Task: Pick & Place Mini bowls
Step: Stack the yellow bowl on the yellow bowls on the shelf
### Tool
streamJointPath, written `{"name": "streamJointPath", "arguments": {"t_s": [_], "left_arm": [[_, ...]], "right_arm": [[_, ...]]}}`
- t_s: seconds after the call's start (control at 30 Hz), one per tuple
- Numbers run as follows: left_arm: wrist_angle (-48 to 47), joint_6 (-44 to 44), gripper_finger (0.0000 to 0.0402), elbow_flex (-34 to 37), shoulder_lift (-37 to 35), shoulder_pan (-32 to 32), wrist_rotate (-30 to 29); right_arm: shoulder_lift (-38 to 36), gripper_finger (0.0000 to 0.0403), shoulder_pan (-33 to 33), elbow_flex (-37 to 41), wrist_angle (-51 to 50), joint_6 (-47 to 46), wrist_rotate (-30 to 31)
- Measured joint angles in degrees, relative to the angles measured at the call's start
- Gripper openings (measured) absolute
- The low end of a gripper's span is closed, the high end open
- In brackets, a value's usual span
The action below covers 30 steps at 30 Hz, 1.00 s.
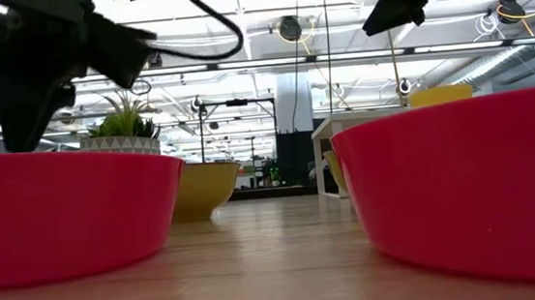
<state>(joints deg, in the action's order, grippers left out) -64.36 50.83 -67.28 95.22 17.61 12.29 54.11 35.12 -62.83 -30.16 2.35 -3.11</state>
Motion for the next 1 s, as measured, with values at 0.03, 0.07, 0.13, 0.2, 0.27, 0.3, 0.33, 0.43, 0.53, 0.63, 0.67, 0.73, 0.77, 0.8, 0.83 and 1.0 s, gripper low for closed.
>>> {"name": "streamJointPath", "arguments": {"t_s": [0.03,0.07,0.13,0.2,0.27,0.3,0.33,0.43,0.53,0.63,0.67,0.73,0.77,0.8,0.83,1.0], "left_arm": [[0.7,0.9,0.0178,1.0,0.0,0.3,0.1],[1.2,1.5,0.0184,2.0,0.0,0.6,0.0],[1.9,2.2,0.0197,4.2,0.0,1.1,-0.5],[4.1,2.5,0.0208,6.6,0.0,1.2,-0.7],[7.3,2.7,0.0217,9.4,0.0,1.2,-0.8],[8.9,2.6,0.022,10.7,0.0,1.2,-0.9],[10.5,2.2,0.0222,11.9,0.0,1.2,-0.9],[14.5,1.0,0.0215,14.3,0.0,1.0,-0.9],[14.7,-1.2,0.0178,14.5,0.0,0.8,-0.9],[14.6,-4.1,0.0112,14.5,-0.3,0.3,-0.8],[14.6,-5.0,0.0086,14.5,-0.4,0.0,-0.4],[14.3,-5.8,0.0034,14.4,-0.6,-0.7,0.9],[13.6,-6.1,0.0018,14.4,-1.0,-1.0,1.4],[13.1,-6.1,0.0014,14.4,-1.7,-1.1,1.9],[13.0,-5.9,0.0014,14.3,-2.3,-1.2,2.2],[13.5,-5.1,0.0009,12.8,-8.5,-0.9,2.8]], "right_arm": [[0.0,0.0109,0.0,0.0,0.0,0.0,0.0],[0.0,0.0109,0.0,0.0,0.0,-0.1,0.0],[0.0,0.0111,0.0,0.0,0.0,-0.1,0.0],[0.0,0.0111,0.0,0.0,0.0,-0.4,0.0],[0.0,0.0111,0.0,0.0,0.0,-1.4,0.0],[0.0,0.0111,0.0,0.0,0.0,-1.6,0.0],[0.0,0.011,0.0,0.0,0.0,-1.6,0.0],[0.0,0.0107,0.0,0.0,0.0,-1.6,0.0],[0.0,0.0099,0.0,0.0,0.0,-0.5,0.0],[0.0,0.0091,0.0,0.0,0.0,3.2,0.0],[0.0,0.0089,0.0,0.0,0.0,4.3,0.0],[0.0,0.0086,0.0,0.0,0.0,5.4,-0.1],[0.0,0.0085,0.0,0.0,0.0,5.5,-0.2],[0.0,0.0084,0.0,0.0,0.0,5.5,-0.2],[0.0,0.0084,0.0,0.0,0.0,5.3,-0.2],[0.5,0.0084,0.0,0.0,0.0,0.8,-5.7]]}}
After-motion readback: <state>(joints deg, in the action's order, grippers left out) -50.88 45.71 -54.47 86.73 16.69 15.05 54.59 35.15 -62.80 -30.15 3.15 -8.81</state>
